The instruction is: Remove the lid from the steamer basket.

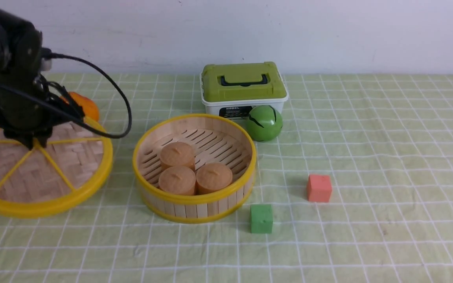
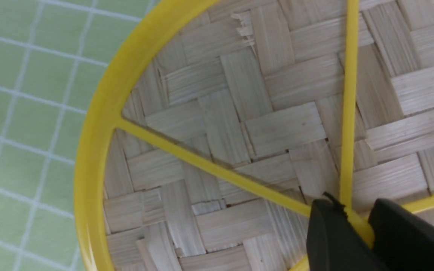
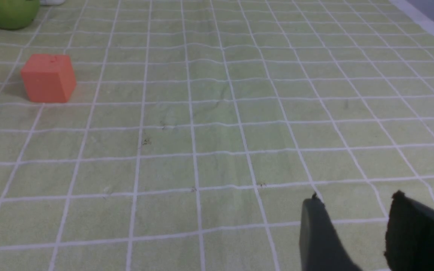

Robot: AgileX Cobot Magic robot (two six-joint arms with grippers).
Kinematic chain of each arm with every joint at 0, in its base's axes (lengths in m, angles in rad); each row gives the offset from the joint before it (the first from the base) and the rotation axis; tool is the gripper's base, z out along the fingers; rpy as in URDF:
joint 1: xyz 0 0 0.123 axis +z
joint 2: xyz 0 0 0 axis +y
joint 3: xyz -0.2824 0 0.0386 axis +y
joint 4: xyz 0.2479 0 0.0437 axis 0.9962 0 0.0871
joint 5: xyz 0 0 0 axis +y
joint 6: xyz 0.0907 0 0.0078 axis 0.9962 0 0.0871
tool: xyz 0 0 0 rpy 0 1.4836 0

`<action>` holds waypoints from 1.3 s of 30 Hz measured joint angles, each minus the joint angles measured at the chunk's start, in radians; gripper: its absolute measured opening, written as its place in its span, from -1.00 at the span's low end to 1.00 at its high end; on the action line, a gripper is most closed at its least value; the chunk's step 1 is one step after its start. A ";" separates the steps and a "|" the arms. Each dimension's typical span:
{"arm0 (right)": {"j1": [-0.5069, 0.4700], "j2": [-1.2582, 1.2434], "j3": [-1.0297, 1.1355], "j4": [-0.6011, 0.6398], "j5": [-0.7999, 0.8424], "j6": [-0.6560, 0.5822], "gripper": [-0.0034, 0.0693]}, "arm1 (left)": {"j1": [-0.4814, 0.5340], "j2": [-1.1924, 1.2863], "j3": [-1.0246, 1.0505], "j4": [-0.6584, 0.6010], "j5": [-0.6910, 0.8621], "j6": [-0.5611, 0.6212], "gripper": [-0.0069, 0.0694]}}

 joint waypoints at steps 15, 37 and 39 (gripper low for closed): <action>0.000 0.000 0.000 0.000 0.000 0.000 -0.24 | -0.002 0.134 0.039 -0.031 -0.217 -0.077 -0.34; 0.000 0.000 0.000 0.000 0.000 0.000 -0.24 | -0.002 -0.947 0.435 -0.182 -0.375 0.042 -0.85; 0.000 0.000 0.000 0.000 0.000 0.000 -0.24 | -0.002 -1.060 0.547 -0.213 -0.413 0.080 -0.85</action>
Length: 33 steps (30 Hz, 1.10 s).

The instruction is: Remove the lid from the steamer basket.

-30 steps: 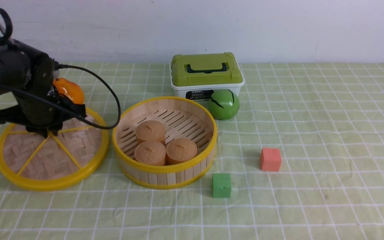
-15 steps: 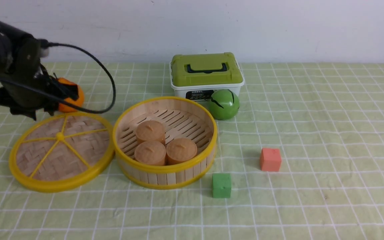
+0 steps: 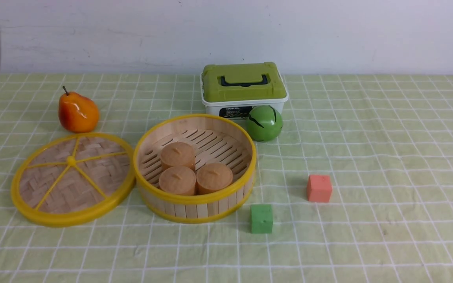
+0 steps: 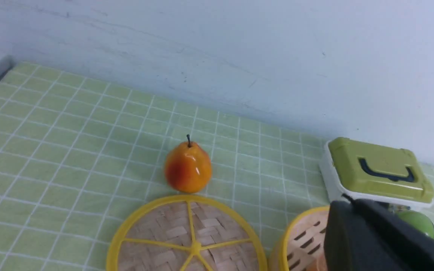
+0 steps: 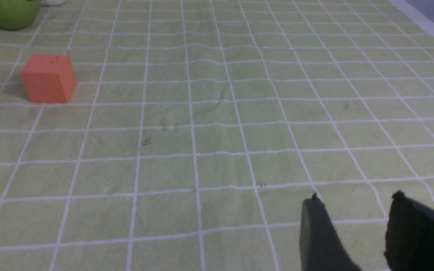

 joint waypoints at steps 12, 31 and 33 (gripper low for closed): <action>0.000 0.000 0.000 0.000 0.000 0.000 -0.25 | 0.000 -0.658 0.677 -0.094 -0.243 0.133 -0.85; 0.000 0.000 0.000 0.000 0.000 0.000 -0.24 | -0.012 -0.764 0.854 -0.117 -0.220 0.133 -0.85; 0.000 0.000 0.000 0.000 0.000 0.000 -0.24 | -0.018 -0.769 0.909 -0.123 -0.213 0.133 -0.85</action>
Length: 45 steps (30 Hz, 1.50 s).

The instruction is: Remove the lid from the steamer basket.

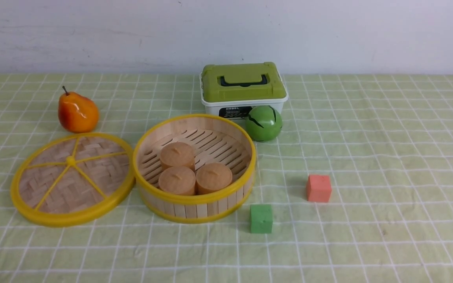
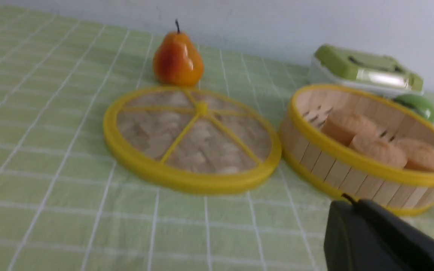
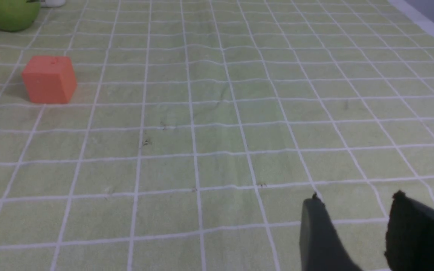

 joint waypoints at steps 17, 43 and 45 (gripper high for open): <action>0.000 0.000 0.000 0.000 0.000 0.000 -0.24 | 0.000 0.000 0.047 -0.131 0.115 0.155 -0.85; 0.000 0.000 0.000 0.000 0.000 0.000 -0.24 | 0.000 0.000 0.047 -0.162 0.122 0.160 -0.85; 0.000 0.000 0.000 0.000 0.000 0.000 -0.24 | 0.000 0.000 0.047 -0.162 0.122 0.160 -0.85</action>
